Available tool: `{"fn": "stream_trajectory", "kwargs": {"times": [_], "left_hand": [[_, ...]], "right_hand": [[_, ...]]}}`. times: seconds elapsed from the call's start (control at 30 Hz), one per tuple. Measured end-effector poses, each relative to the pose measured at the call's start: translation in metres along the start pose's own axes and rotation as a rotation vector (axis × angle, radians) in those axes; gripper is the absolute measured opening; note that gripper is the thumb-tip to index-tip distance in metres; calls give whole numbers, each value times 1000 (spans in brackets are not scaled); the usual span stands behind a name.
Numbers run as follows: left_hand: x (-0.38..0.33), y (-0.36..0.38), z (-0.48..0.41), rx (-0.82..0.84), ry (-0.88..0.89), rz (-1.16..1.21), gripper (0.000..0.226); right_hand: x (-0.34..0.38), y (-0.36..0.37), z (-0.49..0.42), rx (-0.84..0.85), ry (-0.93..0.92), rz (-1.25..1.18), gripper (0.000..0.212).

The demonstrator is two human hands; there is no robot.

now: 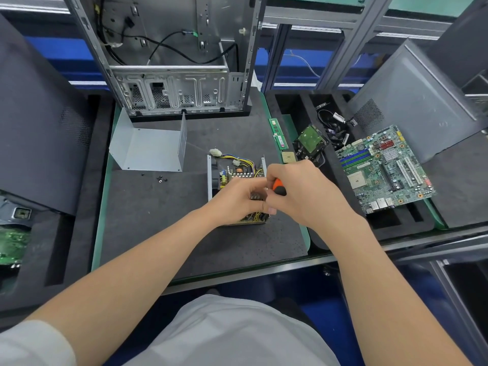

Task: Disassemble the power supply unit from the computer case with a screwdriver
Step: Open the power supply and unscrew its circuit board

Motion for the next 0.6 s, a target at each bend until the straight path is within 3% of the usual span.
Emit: {"fn": "stream_trajectory", "kwargs": {"times": [0.6], "left_hand": [[-1,0,0,4,26,-37,50]], "right_hand": [[1,-1,4,-1,-7,1,10]]}}
Point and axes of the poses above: each hand's wrist, its own z-axis away from the middle knuckle, its own y-axis out of the palm, x = y × z, the point moved 2 cm from there along -z, towards the middle knuckle, and after that the axes turned 8 degrees about z, right-handed, at the moved point
